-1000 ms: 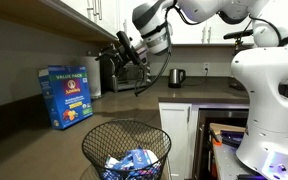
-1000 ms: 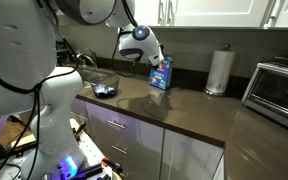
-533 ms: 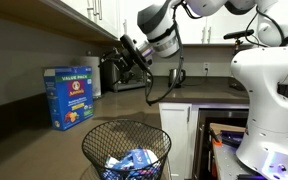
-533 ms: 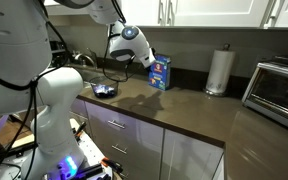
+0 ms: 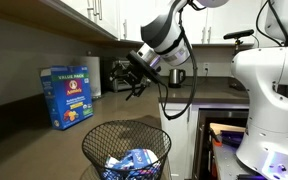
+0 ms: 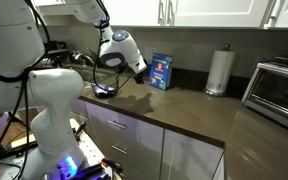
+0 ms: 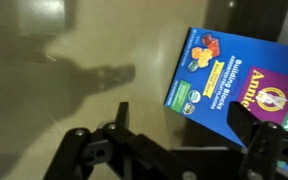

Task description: Pour the contents from the box into the black then put the box on the counter

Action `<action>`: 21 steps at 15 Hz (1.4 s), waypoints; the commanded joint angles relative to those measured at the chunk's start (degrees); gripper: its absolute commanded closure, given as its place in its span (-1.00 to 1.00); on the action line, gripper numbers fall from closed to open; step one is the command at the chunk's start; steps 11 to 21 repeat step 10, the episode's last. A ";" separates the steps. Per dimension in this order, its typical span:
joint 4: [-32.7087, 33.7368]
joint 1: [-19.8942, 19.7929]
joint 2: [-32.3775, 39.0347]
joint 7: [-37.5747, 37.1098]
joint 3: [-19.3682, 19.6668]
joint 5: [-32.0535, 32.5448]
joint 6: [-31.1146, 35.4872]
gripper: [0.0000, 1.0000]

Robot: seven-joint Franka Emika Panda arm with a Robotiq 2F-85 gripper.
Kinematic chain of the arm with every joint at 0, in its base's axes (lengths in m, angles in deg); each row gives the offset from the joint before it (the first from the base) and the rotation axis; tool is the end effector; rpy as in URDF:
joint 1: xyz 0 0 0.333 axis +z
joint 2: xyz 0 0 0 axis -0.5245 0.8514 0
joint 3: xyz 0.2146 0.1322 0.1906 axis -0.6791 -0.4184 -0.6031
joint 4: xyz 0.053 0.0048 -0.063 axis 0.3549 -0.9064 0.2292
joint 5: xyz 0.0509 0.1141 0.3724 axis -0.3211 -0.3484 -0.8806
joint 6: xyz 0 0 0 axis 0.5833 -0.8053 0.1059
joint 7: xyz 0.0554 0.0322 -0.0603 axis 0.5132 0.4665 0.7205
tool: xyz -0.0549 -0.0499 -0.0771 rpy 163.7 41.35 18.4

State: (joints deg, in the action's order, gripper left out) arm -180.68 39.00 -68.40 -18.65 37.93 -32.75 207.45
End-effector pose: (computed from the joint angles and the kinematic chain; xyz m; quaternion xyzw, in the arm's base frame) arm 0.4331 0.0438 0.3414 -0.7787 0.5149 -0.2234 0.2804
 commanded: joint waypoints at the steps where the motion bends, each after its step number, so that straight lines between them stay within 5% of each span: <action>1: -0.90 -8.27 6.08 1.00 -8.76 -2.27 -1.89 -1.00; 10: -4.49 -19.72 7.08 3.17 -20.40 -2.49 1.26 -1.00; 21: -4.49 -19.72 7.08 3.17 -20.40 -2.49 1.26 -1.00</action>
